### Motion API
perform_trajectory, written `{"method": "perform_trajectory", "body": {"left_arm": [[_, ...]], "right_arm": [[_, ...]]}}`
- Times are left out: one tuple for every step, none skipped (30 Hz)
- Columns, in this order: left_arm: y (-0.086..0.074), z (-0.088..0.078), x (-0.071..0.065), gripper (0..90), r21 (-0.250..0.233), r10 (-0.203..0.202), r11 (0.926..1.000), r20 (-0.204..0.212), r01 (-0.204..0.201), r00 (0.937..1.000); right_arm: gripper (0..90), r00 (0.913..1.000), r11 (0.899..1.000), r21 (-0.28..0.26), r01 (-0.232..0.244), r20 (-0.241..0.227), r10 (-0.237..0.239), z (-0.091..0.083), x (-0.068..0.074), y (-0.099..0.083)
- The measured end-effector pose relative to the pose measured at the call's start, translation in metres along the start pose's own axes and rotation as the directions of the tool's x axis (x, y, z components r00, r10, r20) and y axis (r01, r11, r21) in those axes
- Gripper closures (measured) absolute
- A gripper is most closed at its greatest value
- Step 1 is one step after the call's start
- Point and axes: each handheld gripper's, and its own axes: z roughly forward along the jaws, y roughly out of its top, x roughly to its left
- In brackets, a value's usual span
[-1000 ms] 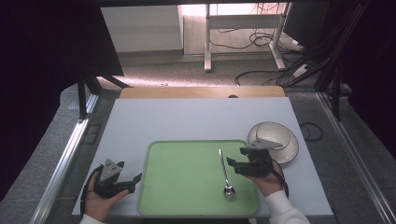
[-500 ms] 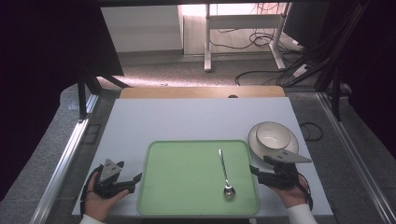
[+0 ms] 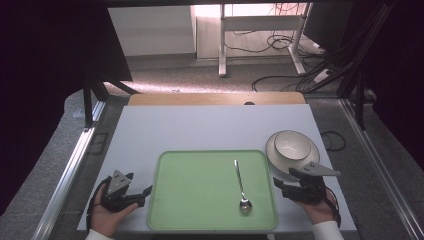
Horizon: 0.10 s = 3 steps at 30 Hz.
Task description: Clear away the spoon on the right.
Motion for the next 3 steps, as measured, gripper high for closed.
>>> {"method": "perform_trajectory", "body": {"left_arm": [[0.0001,-0.0002,-0.0001,18.7,-0.001,0.0,1.0,0.0,0.0,1.0],[0.0003,-0.0003,-0.0002,18.7,-0.001,0.001,1.0,0.0,-0.001,1.0],[0.0004,-0.0005,-0.0004,18.7,-0.002,0.002,1.0,-0.001,-0.002,1.0]], "right_arm": [[29.5,1.0,1.0,-0.001,0.002,-0.001,-0.002,0.0002,0.0,0.0002],[28.7,1.0,1.0,-0.002,0.003,-0.001,-0.003,0.0,0.0002,0.0005],[28.2,1.0,1.0,-0.005,0.002,0.001,-0.002,-0.0001,0.0002,0.0007]]}}
